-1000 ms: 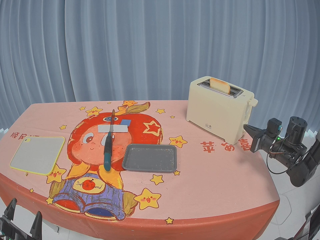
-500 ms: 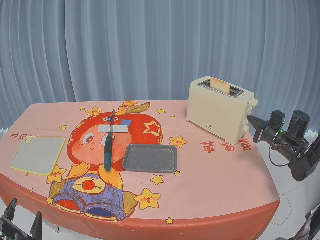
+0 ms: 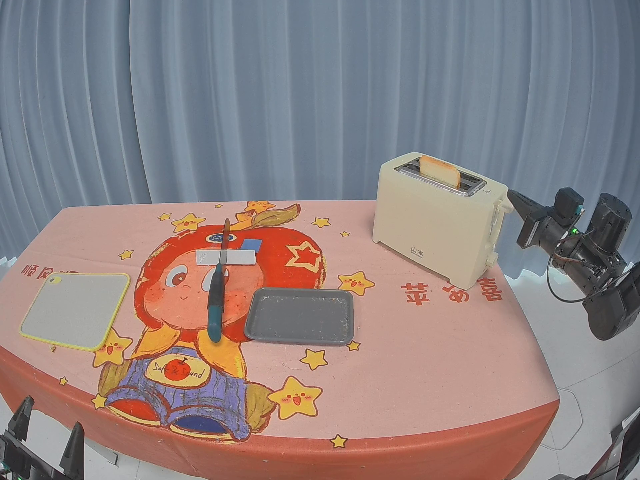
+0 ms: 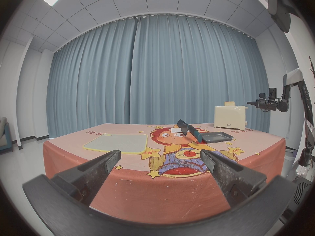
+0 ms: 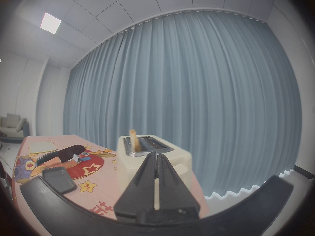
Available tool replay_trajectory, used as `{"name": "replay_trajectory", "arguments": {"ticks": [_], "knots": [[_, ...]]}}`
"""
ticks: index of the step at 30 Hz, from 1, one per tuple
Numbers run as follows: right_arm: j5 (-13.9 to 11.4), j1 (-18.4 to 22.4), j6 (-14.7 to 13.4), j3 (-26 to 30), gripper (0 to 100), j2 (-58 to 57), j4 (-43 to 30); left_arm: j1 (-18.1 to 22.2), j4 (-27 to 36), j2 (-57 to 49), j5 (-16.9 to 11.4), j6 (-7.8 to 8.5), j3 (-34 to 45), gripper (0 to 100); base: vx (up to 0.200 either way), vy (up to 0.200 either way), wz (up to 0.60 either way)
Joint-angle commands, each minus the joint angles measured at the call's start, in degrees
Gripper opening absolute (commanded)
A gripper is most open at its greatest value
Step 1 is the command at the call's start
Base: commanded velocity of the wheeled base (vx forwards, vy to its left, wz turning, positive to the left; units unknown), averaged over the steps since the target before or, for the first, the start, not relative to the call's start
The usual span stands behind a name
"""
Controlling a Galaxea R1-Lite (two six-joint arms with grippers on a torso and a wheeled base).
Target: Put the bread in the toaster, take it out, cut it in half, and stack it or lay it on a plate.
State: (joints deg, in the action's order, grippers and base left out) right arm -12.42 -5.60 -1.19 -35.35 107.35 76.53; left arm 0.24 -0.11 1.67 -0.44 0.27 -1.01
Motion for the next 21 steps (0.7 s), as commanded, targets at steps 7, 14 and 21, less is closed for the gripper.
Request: {"name": "replay_trajectory", "arguments": {"ticks": [7,14,21], "knots": [[0.6,0.8,0.1,-0.3,0,0.4,-0.1,0.0,0.0,0.1,0.0,0.00,1.0,100,0.000,0.000,0.00],[0.6,1.1,0.2,-0.2,0,1.5,0.0,0.0,0.0,0.0,0.0,0.00,1.0,100,0.000,0.000,0.00],[0.6,1.3,0.5,0.0,0,2.7,-0.1,0.0,0.0,0.0,0.0,0.00,1.0,100,0.000,0.000,0.00]]}}
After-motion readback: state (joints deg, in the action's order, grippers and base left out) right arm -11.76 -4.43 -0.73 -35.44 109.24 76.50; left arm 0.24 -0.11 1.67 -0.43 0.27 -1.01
